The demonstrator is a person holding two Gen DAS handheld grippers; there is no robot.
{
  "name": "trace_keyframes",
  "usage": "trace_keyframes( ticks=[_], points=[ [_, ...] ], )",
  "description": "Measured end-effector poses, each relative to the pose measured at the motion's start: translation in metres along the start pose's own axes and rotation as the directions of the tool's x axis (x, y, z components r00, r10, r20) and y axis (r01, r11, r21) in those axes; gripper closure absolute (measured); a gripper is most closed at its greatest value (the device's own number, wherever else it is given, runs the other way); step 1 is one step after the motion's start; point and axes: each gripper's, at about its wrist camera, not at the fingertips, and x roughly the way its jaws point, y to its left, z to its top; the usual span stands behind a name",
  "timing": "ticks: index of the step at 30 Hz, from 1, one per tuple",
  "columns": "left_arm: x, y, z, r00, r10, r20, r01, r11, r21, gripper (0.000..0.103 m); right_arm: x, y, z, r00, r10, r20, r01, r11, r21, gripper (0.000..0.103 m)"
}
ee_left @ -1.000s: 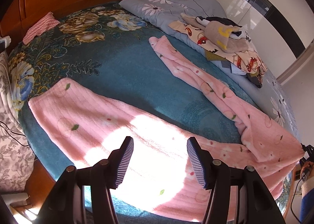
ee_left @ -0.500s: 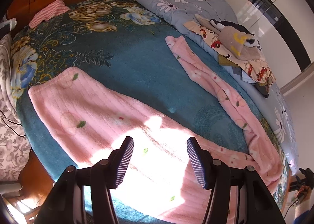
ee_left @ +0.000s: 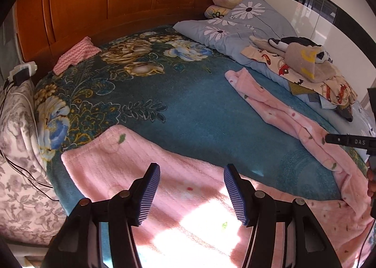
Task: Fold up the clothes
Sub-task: 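Grasp the pink pajama pant leg with the right gripper and lift it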
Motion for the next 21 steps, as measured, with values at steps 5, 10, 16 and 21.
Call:
trace_keyframes(
  ticks=[5, 10, 16, 21],
  points=[
    [0.006, 0.025, 0.005, 0.997, 0.044, 0.065, -0.045, 0.999, 0.003, 0.042, 0.072, 0.129, 0.072, 0.999, -0.026, 0.025, 0.032, 0.956, -0.29, 0.056],
    [0.018, 0.038, 0.006, 0.997, 0.04, 0.065, -0.039, 0.999, -0.014, 0.042, 0.131, 0.197, 0.12, 0.989, -0.142, 0.044, 0.147, 0.88, -0.452, 0.056],
    [0.024, 0.044, 0.002, 0.998, -0.005, 0.064, 0.007, 0.999, -0.044, 0.042, 0.177, 0.199, 0.133, 0.958, -0.286, 0.008, 0.258, 0.853, -0.453, 0.084],
    [0.027, 0.049, 0.001, 0.998, -0.031, 0.048, 0.034, 0.997, -0.076, 0.042, 0.145, 0.149, 0.155, 0.994, -0.106, -0.024, 0.101, 0.984, -0.15, 0.096]
  ],
)
